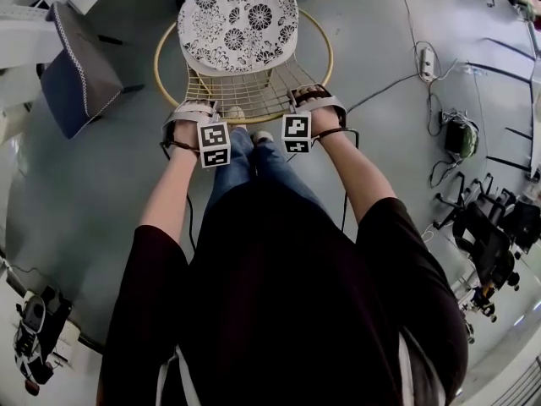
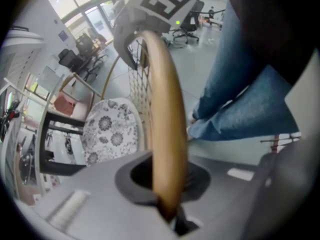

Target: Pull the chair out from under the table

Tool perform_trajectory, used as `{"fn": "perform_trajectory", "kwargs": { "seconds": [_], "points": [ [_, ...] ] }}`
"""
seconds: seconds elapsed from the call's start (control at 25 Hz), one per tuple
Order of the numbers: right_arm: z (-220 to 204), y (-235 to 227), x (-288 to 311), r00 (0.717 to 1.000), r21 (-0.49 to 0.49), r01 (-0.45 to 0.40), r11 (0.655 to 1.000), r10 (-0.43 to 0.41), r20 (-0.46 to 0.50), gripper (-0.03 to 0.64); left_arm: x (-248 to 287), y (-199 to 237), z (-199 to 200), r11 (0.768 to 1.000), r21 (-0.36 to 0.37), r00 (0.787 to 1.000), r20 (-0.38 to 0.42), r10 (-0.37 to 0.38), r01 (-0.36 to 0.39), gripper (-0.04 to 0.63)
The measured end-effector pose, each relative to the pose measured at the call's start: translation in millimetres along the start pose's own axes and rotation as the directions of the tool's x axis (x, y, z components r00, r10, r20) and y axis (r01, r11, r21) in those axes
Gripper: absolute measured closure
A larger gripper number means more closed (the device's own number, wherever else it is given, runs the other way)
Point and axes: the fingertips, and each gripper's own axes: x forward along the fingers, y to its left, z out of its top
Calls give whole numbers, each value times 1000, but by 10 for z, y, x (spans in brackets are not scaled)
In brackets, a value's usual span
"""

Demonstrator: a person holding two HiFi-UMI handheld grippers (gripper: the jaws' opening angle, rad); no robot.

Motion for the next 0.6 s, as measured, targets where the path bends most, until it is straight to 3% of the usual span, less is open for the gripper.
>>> {"fn": "perform_trajectory", "kwargs": {
  "seconds": [0.32,0.6],
  "points": [
    [175,802,-197,999,-35,36,999,-36,10,540,-55,-910,323,999,-47,1000,-5,11,-12,571],
    [215,941,-327,999,-37,45,998,-45,17,540,-138,-1093,399,998,-59,1000,3,9,-9,572]
  ]
}}
